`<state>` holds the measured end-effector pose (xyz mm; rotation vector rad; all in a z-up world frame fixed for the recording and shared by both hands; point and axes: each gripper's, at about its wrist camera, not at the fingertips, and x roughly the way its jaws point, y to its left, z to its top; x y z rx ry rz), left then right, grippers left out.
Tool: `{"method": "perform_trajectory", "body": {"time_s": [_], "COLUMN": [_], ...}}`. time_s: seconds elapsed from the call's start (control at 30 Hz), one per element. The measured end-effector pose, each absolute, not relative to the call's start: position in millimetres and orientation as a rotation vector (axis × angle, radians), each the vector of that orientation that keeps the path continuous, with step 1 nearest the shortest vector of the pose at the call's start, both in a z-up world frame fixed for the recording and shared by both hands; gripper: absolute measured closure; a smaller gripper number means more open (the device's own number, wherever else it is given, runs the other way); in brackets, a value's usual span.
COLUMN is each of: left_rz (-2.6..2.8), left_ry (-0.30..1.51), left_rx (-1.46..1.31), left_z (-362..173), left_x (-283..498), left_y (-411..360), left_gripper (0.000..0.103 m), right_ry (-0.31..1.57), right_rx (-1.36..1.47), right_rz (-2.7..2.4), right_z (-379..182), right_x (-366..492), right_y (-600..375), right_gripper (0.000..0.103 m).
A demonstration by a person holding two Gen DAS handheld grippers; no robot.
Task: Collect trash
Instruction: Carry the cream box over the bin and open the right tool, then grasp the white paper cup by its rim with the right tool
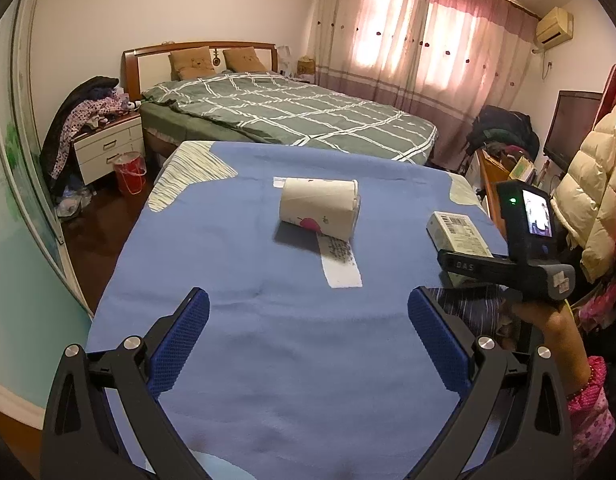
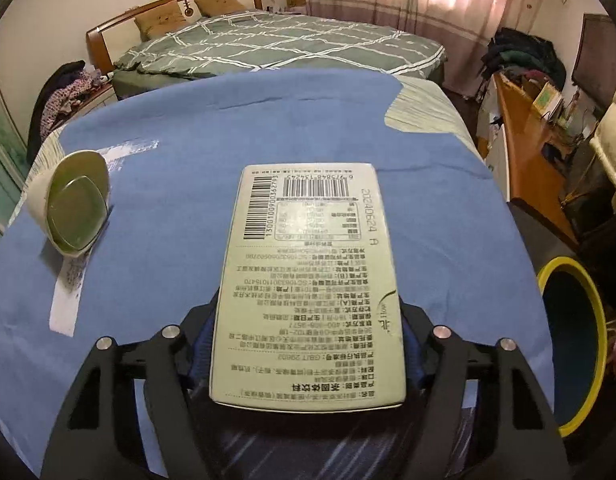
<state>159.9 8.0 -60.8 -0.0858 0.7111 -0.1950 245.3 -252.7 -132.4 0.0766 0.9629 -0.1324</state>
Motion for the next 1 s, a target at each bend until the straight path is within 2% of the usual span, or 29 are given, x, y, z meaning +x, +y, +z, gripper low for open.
{"method": "perform_trajectory", "body": {"time_s": [0.4,0.7,0.8,0.87,1.0], "left_rz": [-0.208,-0.227,-0.234,-0.234,-0.231], "left_ry": [0.729,0.745,0.750,0.752,0.762], "left_rx": [-0.057,-0.026,-0.011,0.000,0.028], "left_z": [-64.8,-69.4,-71.3,-71.8,-73.7], "left_x": [163.4,170.7,174.3,177.4,188.8], "left_y": [-6.3,-24.5,-31.1,-34.8,-41.4], "left_gripper": [0.005,0.005,0.005,0.005,0.005], "right_ry": [0.896,0.827,0.855,0.836,0.784], "right_rx": [0.183,0.352,0.392,0.431,0.441], "right_rz": [-0.252,-0.501,-0.583,-0.607,-0.584], "right_z": [-118.6,-114.4,-126.5,-129.7,-124.9], "right_x": [193.1,138.0,130.0,122.5,111.5], "right_y": [-335.4,-445.4,-472.9,-482.9,-469.5], "right_gripper": [0.036,0.036,0.034,0.028,0.028]}}
